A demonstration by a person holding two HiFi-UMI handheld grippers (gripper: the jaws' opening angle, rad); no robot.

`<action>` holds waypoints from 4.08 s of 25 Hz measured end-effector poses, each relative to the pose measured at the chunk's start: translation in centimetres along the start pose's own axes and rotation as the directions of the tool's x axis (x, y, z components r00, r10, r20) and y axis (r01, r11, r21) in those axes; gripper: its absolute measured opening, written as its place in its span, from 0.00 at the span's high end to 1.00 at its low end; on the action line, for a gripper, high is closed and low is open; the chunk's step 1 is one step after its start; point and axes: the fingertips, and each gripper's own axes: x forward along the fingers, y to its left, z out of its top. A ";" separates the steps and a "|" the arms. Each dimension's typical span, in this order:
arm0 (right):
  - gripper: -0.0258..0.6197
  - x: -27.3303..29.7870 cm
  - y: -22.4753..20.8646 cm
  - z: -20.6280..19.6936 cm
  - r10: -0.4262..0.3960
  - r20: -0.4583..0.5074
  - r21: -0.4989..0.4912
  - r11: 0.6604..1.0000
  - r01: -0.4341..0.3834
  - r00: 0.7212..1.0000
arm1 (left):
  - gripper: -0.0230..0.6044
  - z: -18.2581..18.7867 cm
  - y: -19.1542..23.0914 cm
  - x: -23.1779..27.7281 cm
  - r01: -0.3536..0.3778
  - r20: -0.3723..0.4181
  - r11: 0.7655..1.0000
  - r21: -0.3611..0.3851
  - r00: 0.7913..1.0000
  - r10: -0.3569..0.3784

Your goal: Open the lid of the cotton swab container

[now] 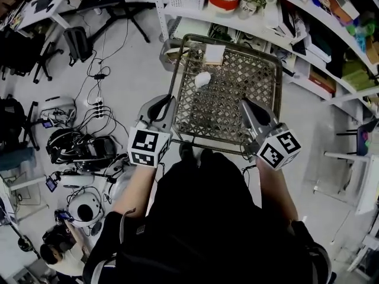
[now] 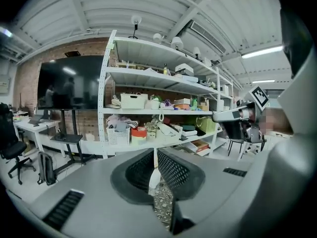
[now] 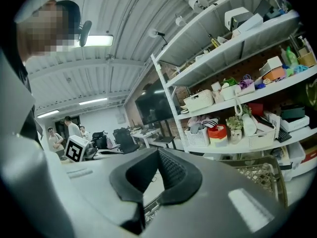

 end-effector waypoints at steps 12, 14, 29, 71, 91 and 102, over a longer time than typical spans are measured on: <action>0.94 3.1 -4.0 -2.5 -0.033 -0.055 0.049 0.998 0.036 0.998 | 0.92 -2.9 1.0 5.5 0.038 -0.079 0.998 -0.057 0.996 -0.042; 0.94 3.6 -4.3 -3.5 -0.021 -0.076 0.047 0.999 0.025 0.997 | 0.92 -3.9 0.6 6.4 0.050 -0.096 0.997 -0.056 0.994 -0.055; 0.94 8.0 -10.7 -11.6 -0.014 -0.184 0.109 0.993 0.035 0.983 | 0.75 -13.1 0.4 16.1 0.175 -0.158 0.985 -0.013 0.972 -0.175; 0.94 6.3 -13.5 -18.5 -0.059 -0.284 0.204 0.971 0.121 0.957 | 0.58 -23.7 -2.8 28.1 0.337 -0.362 0.930 0.146 0.893 -0.267; 0.94 7.0 -7.6 -10.5 -0.017 -0.194 0.092 0.995 0.036 0.981 | 0.64 -14.1 -5.7 18.6 0.476 -0.281 0.867 0.144 0.860 -0.426; 0.75 6.2 -0.3 -7.0 0.064 -0.150 0.059 0.997 -0.056 0.987 | 0.64 -7.2 -6.8 10.2 0.559 -0.280 0.818 0.135 0.814 -0.510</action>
